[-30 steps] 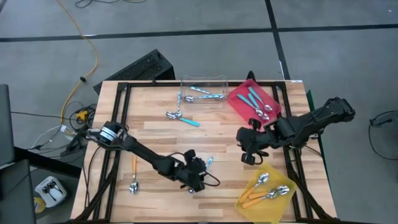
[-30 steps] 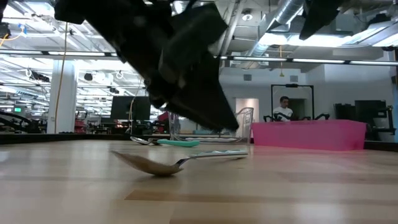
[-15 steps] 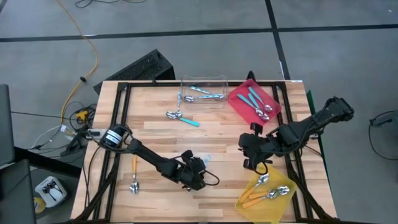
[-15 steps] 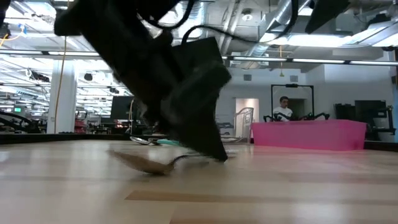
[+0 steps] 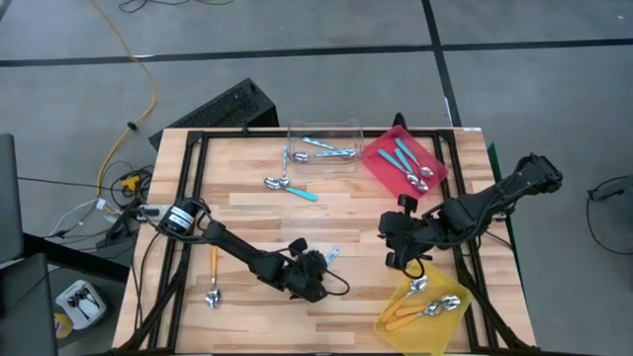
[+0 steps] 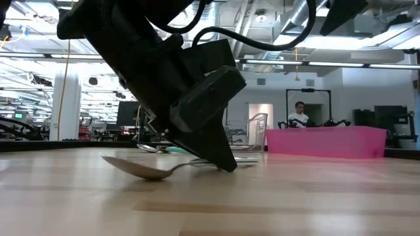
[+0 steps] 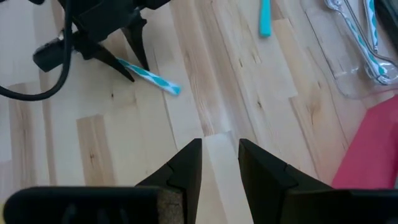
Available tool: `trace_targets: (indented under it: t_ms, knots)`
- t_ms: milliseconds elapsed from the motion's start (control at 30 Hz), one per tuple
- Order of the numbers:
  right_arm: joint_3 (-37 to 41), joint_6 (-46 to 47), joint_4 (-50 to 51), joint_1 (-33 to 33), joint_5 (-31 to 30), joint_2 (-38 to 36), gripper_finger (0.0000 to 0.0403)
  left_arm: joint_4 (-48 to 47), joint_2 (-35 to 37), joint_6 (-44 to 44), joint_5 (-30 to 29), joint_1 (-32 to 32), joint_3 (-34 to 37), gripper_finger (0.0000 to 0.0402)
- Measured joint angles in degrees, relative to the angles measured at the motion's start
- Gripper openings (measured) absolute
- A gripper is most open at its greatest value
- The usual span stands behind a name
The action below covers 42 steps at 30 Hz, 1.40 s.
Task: Sort silverware by color (type)
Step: Put the white-blue spoon into the transparent bin
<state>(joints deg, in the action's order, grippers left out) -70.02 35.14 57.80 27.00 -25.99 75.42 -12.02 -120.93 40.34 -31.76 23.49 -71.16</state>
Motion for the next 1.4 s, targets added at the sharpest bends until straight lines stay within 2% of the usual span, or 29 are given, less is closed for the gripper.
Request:
trace_targets:
  t_ms: [100,167,433,600,733,1067,1233,1400]
  knots:
    - [0.6,0.0,-0.9,0.0,-1.6,0.0,0.0129,-0.2,0.0,-1.2,0.0,0.0,0.0,0.0031]
    - [1.4,0.0,-1.1,0.0,-2.6,0.0,0.0129,0.0,-0.1,-2.0,-0.3,0.0,0.1,0.0016]
    - [6.2,1.3,-1.5,0.0,-2.7,0.0,0.0129,2.2,-0.3,-4.5,-5.3,1.4,0.3,0.0015]
    - [8.4,3.9,-2.0,0.0,-2.7,0.0,0.0129,5.0,-0.2,-5.0,-5.4,1.4,1.9,0.0015]
    - [9.3,4.0,-3.1,0.0,-2.7,0.0,0.0129,16.1,1.9,-5.2,-3.5,1.2,8.6,0.0015]
    - [9.3,2.4,-5.4,0.1,-3.4,-0.2,0.0129,52.7,8.8,-1.6,-1.6,1.2,34.1,0.0015]
    - [9.3,-3.6,-14.6,0.1,-5.6,-0.2,0.0129,72.1,9.0,-4.3,-1.7,1.2,41.7,0.0015]
    - [9.3,-15.7,-27.1,1.3,-12.0,-0.2,0.0129,90.4,9.1,-13.0,-1.5,1.2,45.4,0.0015]
